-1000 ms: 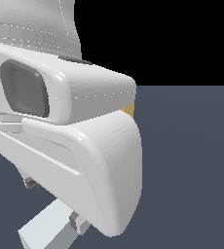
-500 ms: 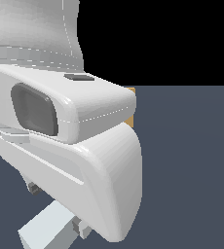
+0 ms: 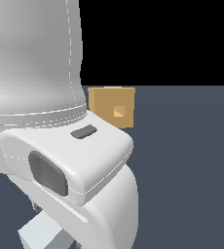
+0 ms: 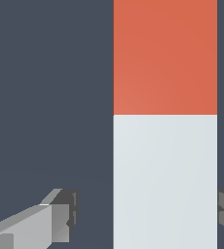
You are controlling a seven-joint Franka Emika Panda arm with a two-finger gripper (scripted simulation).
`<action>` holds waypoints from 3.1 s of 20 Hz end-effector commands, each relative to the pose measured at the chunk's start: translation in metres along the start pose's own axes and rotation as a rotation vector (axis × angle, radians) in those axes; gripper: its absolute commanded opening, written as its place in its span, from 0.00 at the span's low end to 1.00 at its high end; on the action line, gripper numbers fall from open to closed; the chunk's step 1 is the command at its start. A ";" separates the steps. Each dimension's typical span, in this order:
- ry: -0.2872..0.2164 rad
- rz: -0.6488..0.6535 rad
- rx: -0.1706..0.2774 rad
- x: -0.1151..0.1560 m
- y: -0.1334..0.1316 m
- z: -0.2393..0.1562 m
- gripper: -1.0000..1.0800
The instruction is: Insert the peg into the horizontal hole in a box.
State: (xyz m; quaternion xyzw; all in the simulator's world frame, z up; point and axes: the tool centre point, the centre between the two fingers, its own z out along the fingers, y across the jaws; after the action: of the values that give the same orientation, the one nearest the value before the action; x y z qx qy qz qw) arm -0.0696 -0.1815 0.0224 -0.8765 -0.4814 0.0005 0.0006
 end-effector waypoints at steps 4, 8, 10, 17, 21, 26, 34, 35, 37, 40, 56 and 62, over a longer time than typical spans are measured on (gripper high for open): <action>0.001 0.000 -0.002 0.000 0.001 0.002 0.00; 0.001 0.000 -0.002 0.000 0.001 0.002 0.00; 0.001 0.000 -0.002 0.000 0.001 0.002 0.00; 0.000 -0.023 -0.002 0.008 0.004 0.000 0.00; 0.000 -0.074 -0.002 0.026 0.010 -0.004 0.00; -0.001 -0.182 -0.003 0.065 0.020 -0.011 0.00; -0.002 -0.460 -0.003 0.168 0.024 -0.031 0.00; -0.002 -0.497 -0.003 0.182 0.023 -0.034 0.00; -0.002 -0.568 -0.003 0.208 0.018 -0.039 0.00; -0.002 -0.664 -0.003 0.243 0.009 -0.045 0.00; 0.000 -0.877 -0.002 0.314 -0.024 -0.059 0.00; 0.000 -0.879 -0.004 0.314 -0.023 -0.061 0.00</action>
State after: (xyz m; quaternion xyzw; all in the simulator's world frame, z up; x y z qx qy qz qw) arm 0.0780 0.0959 0.0804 -0.5885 -0.8085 0.0008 0.0006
